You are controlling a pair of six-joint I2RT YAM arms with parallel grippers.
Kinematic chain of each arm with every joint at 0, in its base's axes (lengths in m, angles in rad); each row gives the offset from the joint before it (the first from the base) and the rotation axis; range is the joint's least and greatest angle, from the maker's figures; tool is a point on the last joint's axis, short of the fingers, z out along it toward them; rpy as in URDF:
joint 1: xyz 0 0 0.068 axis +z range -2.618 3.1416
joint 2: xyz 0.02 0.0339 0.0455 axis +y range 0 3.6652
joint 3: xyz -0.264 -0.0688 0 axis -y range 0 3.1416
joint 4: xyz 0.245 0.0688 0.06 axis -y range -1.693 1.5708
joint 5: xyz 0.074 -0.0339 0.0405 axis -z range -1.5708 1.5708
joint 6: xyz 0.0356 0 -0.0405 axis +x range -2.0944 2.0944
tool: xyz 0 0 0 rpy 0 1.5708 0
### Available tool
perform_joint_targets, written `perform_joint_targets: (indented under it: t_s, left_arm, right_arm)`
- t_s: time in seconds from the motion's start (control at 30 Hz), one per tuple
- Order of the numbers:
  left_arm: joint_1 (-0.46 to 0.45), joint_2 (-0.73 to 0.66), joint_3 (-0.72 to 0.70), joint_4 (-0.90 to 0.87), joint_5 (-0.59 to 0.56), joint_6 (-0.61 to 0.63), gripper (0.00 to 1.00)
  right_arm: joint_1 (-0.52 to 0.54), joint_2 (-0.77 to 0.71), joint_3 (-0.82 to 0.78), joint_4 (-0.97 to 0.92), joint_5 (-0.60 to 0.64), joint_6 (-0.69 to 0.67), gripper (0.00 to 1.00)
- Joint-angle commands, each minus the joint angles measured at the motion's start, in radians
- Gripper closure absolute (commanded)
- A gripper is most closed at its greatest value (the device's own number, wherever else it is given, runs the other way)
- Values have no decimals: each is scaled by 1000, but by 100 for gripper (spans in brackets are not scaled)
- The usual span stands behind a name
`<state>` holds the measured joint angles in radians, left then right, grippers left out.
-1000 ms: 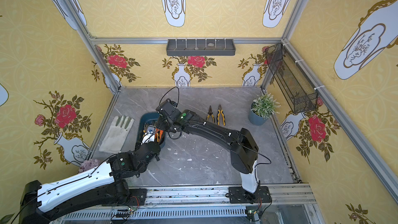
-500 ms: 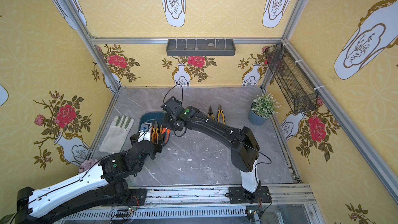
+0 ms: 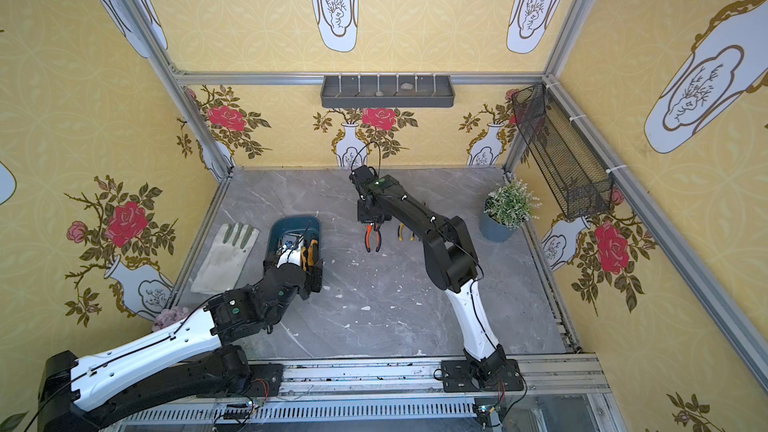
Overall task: Take the pliers out of the storage box
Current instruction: Place the pliers at the center of the board.
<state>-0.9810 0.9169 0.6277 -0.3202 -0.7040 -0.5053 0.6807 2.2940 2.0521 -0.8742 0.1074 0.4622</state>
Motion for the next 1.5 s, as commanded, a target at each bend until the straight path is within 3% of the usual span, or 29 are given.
perform_joint_targets:
  t_s: [0.0, 0.23, 0.47, 1.0, 1.37, 1.47]
  left_arm:
    - [49, 37, -5, 79, 78, 1, 3]
    - [97, 98, 25, 96, 152, 37, 4]
    - [123, 139, 34, 135, 172, 56, 4]
    - [134, 199, 40, 165, 205, 45, 4]
    - [147, 191, 13, 187, 214, 24, 4]
    - [150, 193, 18, 187, 219, 25, 4]
  right_arm:
    - [-48, 67, 78, -9, 1, -83, 100]
    - [-139, 175, 154, 61, -98, -109, 100]
    - [-158, 237, 174, 90, -173, -117, 96]
    - [-164, 271, 186, 83, -129, -97, 79]
    - [-164, 256, 156, 75, -100, -88, 73]
    - [-164, 250, 148, 75, -95, -91, 64]
